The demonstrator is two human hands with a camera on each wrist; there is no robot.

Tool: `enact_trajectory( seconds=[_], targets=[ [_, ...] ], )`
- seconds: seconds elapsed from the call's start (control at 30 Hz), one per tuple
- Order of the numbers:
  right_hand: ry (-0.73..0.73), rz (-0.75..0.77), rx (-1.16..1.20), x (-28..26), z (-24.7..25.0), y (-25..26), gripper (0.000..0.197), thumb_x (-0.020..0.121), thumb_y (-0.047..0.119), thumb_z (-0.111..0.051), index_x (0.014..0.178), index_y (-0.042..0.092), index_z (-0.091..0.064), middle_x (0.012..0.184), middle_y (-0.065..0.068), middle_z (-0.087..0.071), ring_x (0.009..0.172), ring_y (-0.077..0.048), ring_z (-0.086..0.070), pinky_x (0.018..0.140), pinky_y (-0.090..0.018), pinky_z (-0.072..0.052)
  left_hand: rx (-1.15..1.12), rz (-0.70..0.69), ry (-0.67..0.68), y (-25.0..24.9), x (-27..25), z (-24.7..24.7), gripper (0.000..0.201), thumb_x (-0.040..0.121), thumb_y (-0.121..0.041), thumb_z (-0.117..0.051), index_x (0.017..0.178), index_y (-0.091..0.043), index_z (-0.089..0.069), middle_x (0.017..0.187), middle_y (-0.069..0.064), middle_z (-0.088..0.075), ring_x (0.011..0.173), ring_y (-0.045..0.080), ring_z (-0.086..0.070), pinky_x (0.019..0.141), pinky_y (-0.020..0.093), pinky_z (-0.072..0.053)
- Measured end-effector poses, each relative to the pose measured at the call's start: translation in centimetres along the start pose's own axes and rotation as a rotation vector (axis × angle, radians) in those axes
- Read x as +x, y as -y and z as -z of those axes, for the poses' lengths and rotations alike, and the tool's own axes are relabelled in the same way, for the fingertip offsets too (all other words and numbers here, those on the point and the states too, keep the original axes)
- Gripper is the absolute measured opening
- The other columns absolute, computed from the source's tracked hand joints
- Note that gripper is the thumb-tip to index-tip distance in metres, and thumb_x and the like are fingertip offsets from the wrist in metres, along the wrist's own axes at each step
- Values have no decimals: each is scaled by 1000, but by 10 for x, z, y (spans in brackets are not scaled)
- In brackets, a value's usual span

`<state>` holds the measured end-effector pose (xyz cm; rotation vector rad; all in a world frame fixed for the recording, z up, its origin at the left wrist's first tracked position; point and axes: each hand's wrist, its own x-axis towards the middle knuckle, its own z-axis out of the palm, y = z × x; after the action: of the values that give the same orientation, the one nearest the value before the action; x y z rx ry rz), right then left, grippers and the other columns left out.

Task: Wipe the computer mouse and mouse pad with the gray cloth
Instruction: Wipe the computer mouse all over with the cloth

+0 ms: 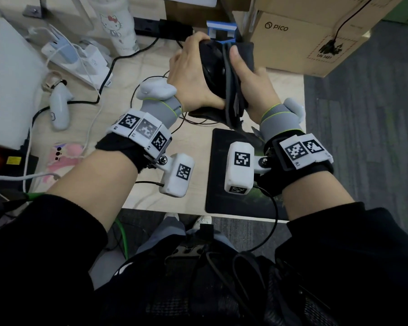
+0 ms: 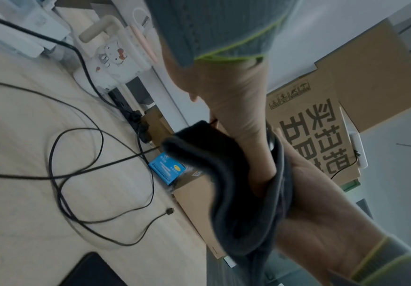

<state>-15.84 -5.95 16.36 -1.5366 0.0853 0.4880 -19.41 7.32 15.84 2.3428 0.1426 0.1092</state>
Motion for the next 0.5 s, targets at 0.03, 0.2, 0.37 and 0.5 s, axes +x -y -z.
enact_trajectory(
  seconds=[0.03, 0.2, 0.37, 0.5],
  targets=[
    [94, 0, 3, 3, 3, -4, 18, 88, 30, -64, 96, 14, -65, 95, -2, -72, 93, -17, -69, 95, -34, -54, 32, -10, 20, 0, 1, 0, 112, 37, -55, -70, 133, -9, -35, 128, 5, -49, 116, 24, -50, 101, 33, -37],
    [232, 15, 46, 5, 7, -7, 41, 71, 7, -75, 108, 9, -59, 99, -9, -68, 89, -19, -68, 78, -26, -56, 157, -77, 97, -1, 1, 3, 115, 33, -63, -61, 133, -11, -35, 128, 1, -49, 114, 20, -51, 88, 26, -27],
    [-2, -37, 123, 6, -12, -2, 20, 76, 18, -74, 91, 8, -67, 83, -9, -72, 73, -18, -70, 69, -26, -56, 70, -81, 112, 4, 3, 5, 123, 38, -59, -68, 143, -10, -27, 143, 4, -38, 132, 21, -40, 108, 34, -29],
    [-106, -32, 147, 13, -23, -1, 16, 85, 27, -67, 88, 12, -67, 85, -5, -73, 79, -18, -71, 74, -28, -57, 46, -92, 114, 15, 8, 13, 121, 41, -56, -69, 144, -10, -26, 145, 6, -36, 136, 24, -35, 114, 44, -28]
  ],
)
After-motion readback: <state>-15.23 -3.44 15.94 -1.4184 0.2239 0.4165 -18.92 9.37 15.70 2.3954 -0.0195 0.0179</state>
